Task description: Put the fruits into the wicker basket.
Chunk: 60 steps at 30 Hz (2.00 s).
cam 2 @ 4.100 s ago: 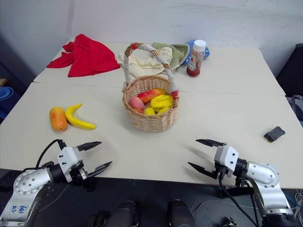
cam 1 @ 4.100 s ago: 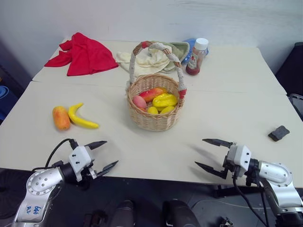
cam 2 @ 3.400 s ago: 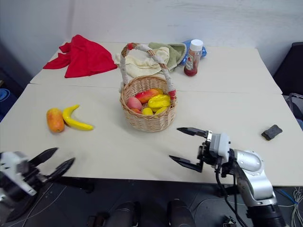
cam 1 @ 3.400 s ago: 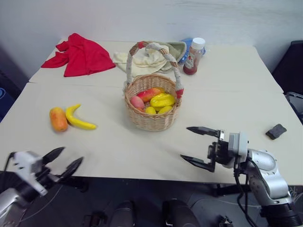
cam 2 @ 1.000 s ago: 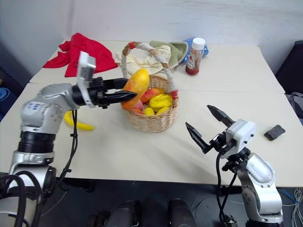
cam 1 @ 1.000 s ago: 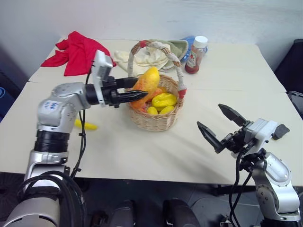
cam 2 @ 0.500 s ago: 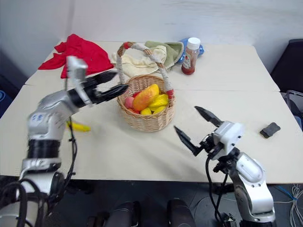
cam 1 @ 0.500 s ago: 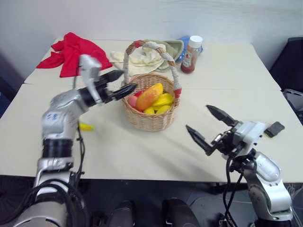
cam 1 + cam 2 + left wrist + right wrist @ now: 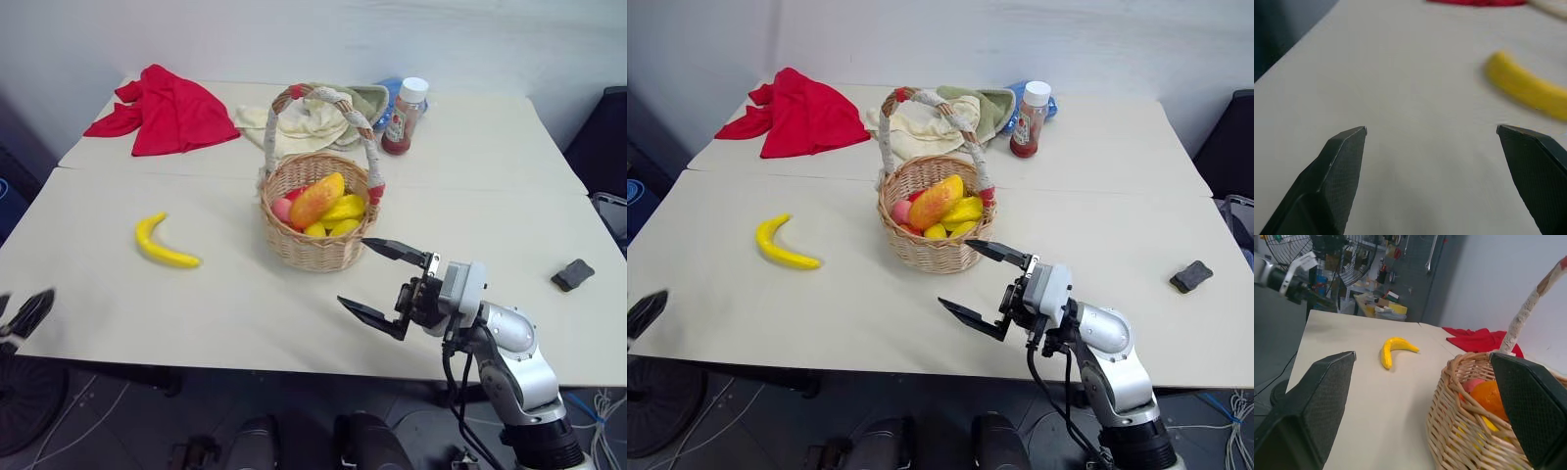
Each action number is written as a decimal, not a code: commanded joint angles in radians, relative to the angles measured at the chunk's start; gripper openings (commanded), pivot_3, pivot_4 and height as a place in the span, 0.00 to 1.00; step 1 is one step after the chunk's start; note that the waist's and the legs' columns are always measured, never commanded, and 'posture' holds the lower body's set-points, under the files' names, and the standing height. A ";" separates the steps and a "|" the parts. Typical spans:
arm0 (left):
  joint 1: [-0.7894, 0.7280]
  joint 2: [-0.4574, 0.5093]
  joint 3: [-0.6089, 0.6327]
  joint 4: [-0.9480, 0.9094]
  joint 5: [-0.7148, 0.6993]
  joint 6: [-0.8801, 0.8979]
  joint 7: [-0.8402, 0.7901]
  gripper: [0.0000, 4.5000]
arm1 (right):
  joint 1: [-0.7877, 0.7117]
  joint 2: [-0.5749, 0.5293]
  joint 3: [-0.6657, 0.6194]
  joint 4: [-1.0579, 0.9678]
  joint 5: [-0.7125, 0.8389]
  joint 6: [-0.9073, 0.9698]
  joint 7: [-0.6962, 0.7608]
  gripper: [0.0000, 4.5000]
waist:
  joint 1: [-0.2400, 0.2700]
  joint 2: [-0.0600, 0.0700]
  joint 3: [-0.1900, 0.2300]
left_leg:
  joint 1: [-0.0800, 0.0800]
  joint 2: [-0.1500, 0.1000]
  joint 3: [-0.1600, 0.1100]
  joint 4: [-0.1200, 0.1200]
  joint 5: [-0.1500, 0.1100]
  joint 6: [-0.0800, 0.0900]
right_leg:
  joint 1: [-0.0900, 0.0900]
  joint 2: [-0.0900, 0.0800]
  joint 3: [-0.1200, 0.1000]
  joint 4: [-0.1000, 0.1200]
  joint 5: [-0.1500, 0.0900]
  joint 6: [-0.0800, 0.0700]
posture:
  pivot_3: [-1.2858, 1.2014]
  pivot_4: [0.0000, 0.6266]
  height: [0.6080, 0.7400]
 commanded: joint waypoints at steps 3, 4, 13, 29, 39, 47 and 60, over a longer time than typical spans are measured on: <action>-0.055 0.026 -0.021 -0.200 -0.115 0.220 0.133 0.99 | -0.023 -0.002 -0.019 0.023 0.004 -0.051 0.025 1.00 | 0.003 -0.001 -0.001 | 0.000 0.000 0.000 0.000 -0.001 -0.002 | 0.000 -0.001 0.000 0.000 0.000 0.000 | 0.52 0.24 1.00; -0.093 0.040 -0.039 -0.216 -0.140 0.297 0.174 0.99 | -0.024 -0.007 -0.025 0.038 0.002 -0.056 0.029 1.00 | 0.003 -0.001 -0.001 | 0.000 0.000 0.000 0.000 -0.001 -0.002 | 0.000 -0.001 0.000 0.000 0.000 0.000 | 0.52 0.24 1.00; -0.518 0.096 -0.297 -0.087 -0.119 0.622 0.379 0.99 | -0.060 -0.015 -0.036 0.090 -0.002 -0.069 0.047 1.00 | -0.014 -0.001 0.000 | 0.001 -0.001 0.003 0.000 0.003 0.003 | 0.000 0.000 0.000 0.003 0.001 0.001 | 0.52 0.24 1.00; -0.838 0.072 -0.634 0.386 0.112 0.445 0.238 0.59 | 0.015 -0.019 -0.063 0.021 -0.030 -0.062 -0.019 1.00 | -0.003 -0.001 0.000 | 0.001 0.002 0.004 0.003 0.004 -0.001 | -0.001 0.005 0.000 0.007 0.000 0.001 | 0.52 0.24 1.00; -0.867 0.140 -0.713 0.116 0.077 0.289 -0.079 0.15 | 0.063 -0.051 -0.127 -0.002 -0.047 -0.063 -0.077 1.00 | -0.003 -0.002 0.001 | -0.001 0.002 0.004 0.003 0.005 -0.004 | -0.002 0.005 0.000 0.006 0.000 0.001 | 0.52 0.24 1.00; -1.070 -0.125 -0.877 -0.067 0.048 0.213 -0.132 0.15 | 0.122 -0.056 -0.166 -0.046 -0.073 -0.053 -0.142 1.00 | 0.022 -0.002 0.001 | -0.001 0.001 0.006 0.005 0.005 -0.003 | -0.001 0.005 0.002 0.005 0.001 0.001 | 0.52 0.24 1.00; -1.311 -0.351 -0.929 0.310 0.183 0.251 0.070 0.15 | 0.196 -0.055 -0.176 -0.125 -0.084 -0.037 -0.208 1.00 | 0.017 -0.002 0.002 | 0.001 0.002 0.009 0.006 0.007 -0.005 | -0.001 0.009 0.004 0.008 0.001 0.003 | 0.52 0.24 1.00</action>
